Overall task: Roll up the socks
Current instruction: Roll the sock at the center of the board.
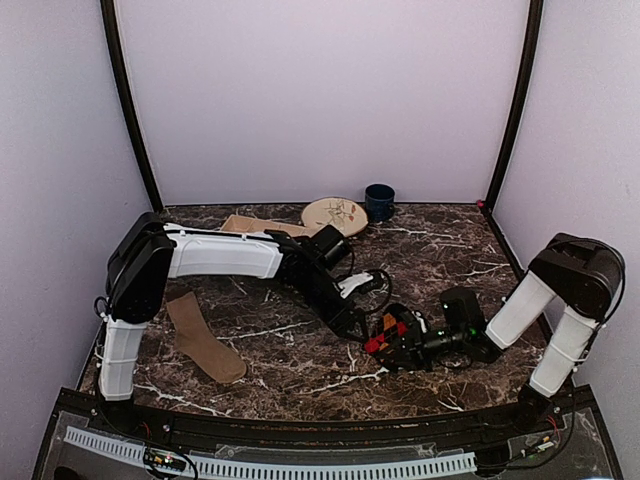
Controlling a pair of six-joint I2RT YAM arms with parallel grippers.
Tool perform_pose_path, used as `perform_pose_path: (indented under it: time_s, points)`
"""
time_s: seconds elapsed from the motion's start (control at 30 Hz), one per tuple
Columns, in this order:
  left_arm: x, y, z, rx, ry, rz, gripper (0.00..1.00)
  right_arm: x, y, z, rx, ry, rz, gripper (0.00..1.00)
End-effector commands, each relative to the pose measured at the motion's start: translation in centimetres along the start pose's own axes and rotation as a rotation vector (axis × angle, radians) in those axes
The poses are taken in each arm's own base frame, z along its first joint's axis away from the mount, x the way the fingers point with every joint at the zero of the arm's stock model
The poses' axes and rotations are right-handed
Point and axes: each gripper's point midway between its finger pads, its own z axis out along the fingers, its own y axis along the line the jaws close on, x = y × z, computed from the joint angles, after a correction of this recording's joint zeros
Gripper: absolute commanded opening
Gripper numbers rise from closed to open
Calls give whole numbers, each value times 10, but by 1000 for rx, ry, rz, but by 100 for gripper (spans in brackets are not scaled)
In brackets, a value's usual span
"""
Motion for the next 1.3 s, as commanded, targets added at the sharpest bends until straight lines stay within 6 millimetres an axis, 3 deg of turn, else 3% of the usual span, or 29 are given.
perform_pose_path:
  time_s: [0.0, 0.47, 1.27]
  points:
    - [1, -9, 7, 25, 16, 21, 69, 2, 3, -1, -46, 10, 26, 14]
    - [-10, -6, 23, 44, -33, 19, 69, 4, 3, -1, -62, 20, 27, 13]
    - [8, -13, 41, 127, 4, -25, 60, 4, 7, -1, -114, 39, 36, 12]
